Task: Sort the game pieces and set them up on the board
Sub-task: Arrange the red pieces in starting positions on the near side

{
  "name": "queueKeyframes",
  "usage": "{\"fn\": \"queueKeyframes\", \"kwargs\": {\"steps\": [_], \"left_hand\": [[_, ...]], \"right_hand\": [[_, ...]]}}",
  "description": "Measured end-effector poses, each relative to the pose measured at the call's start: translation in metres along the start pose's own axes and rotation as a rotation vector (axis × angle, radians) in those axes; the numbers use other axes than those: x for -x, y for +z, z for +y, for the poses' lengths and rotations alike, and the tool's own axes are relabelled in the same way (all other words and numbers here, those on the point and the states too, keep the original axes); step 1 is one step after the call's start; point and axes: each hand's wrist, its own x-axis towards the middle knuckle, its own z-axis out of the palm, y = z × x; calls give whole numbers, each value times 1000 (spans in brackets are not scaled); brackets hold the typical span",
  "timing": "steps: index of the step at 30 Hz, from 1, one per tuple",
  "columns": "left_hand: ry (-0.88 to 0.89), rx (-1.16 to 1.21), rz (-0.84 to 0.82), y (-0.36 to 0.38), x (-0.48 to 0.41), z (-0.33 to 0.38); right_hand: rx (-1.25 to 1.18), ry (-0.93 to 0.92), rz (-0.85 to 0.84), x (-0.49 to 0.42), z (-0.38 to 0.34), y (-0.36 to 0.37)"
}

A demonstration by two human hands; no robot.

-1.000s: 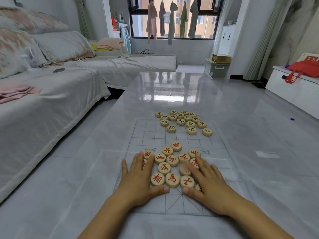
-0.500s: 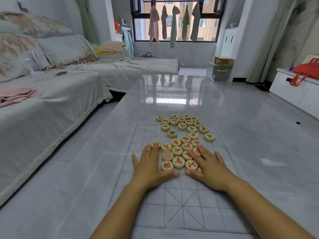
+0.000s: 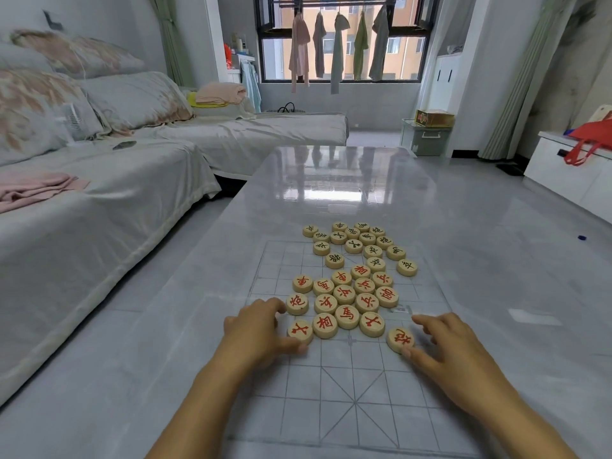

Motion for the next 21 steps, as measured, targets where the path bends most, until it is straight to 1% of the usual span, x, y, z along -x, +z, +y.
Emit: {"fn": "queueKeyframes", "kwargs": {"steps": [3,6,10,16,18,21], "left_hand": [[44,-37,60,9,-2,9],[69,-66,179,13,-5,4],[64,-25,284,17,-10,-2],[95,-45,286,19,-11,4],[96,-57,259,18,-10,5],[87,-66,200,15,-8,7]], "right_hand": [[9,-6,5,0,2,3],[8,-41,20,-2,3,3],[18,-78,46,-6,5,2],[10,-115,47,-6,10,2],[-8,-122,17,-7,12,-1],[-57,-65,-2,-19,18,-8]]}}
